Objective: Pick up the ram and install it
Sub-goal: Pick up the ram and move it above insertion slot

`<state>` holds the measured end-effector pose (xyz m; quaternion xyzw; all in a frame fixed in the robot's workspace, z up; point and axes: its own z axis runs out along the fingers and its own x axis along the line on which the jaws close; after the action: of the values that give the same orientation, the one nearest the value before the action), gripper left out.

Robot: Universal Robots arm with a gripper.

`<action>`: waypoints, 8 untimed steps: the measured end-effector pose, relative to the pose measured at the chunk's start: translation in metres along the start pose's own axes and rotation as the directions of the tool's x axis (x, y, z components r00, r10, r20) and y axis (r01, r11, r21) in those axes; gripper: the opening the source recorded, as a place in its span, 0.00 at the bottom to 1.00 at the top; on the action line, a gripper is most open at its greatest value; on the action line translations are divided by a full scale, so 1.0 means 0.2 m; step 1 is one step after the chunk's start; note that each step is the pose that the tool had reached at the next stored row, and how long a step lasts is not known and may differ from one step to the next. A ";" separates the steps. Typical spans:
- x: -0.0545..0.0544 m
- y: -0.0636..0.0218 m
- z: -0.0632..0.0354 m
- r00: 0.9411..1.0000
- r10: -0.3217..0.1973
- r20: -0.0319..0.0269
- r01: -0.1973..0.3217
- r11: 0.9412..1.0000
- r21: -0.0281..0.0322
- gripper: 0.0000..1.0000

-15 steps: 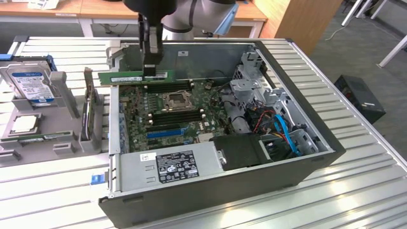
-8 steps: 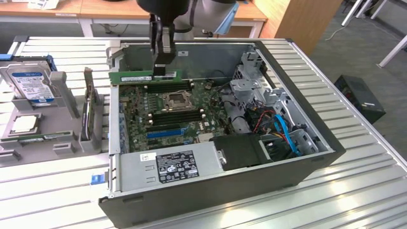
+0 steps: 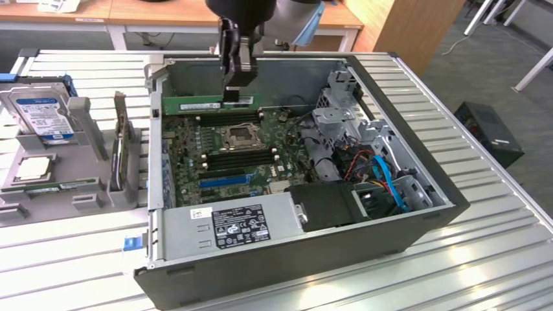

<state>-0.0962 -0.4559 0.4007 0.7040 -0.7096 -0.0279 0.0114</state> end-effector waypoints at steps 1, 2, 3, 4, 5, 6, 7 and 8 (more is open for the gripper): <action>0.00 -0.012 -0.001 1.000 0.000 0.000 0.000 1.000 0.000 0.12; 0.00 -0.025 -0.001 1.000 -0.001 0.000 0.001 1.000 0.000 0.12; 0.00 -0.037 -0.002 1.000 -0.001 0.000 0.001 1.000 0.000 0.12; 0.00 -0.049 -0.003 1.000 -0.001 0.000 0.001 1.000 -0.001 0.12; 0.00 -0.062 -0.003 1.000 -0.002 0.000 0.002 1.000 -0.001 0.12; 0.00 -0.074 -0.004 1.000 -0.002 0.000 0.002 1.000 -0.001 0.12; 0.00 -0.086 -0.005 1.000 -0.002 0.000 0.002 1.000 -0.001 0.12; 0.00 -0.098 -0.005 1.000 -0.003 0.000 0.003 1.000 -0.001 0.12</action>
<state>-0.0766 -0.4559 0.4007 0.7049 -0.7087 -0.0283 0.0119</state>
